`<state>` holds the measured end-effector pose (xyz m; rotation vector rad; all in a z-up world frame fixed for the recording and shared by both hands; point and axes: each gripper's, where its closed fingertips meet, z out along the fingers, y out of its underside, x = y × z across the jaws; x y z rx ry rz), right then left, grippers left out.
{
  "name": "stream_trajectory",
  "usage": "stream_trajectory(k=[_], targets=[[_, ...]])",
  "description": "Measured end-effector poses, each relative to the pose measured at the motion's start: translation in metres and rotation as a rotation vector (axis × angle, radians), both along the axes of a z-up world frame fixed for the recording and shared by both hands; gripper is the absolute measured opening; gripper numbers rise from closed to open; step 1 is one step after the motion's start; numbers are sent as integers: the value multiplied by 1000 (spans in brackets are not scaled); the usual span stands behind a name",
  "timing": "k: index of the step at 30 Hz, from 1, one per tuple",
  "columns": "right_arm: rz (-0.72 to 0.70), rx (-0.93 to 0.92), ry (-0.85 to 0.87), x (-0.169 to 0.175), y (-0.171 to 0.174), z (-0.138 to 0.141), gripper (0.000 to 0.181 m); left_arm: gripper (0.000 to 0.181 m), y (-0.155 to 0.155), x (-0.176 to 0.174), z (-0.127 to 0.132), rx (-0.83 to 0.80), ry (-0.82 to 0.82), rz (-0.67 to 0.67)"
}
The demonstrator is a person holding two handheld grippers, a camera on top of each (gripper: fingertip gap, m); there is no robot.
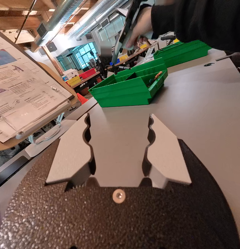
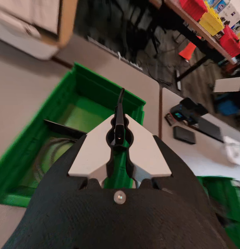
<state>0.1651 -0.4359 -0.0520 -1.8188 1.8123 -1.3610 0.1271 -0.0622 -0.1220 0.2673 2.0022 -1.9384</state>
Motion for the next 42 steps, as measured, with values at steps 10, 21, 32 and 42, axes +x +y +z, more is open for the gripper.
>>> stream_trajectory(k=[10, 21, 32, 42], targets=[[0, -231, 671, 42, -10, -110, 28, 83, 0, 3, 0, -3, 68, 3], [69, 73, 254, 88, 31, -51, 74, 79, 0, 4, 1, -9, 83, 0], [647, 574, -736, 53, 254, 54, 84, 71, 13, 25, 20, -99, 155, 100], [825, 470, -751, 22, 331, -32, 77, 55, 155, 145, 68, 111, 223, 630]])
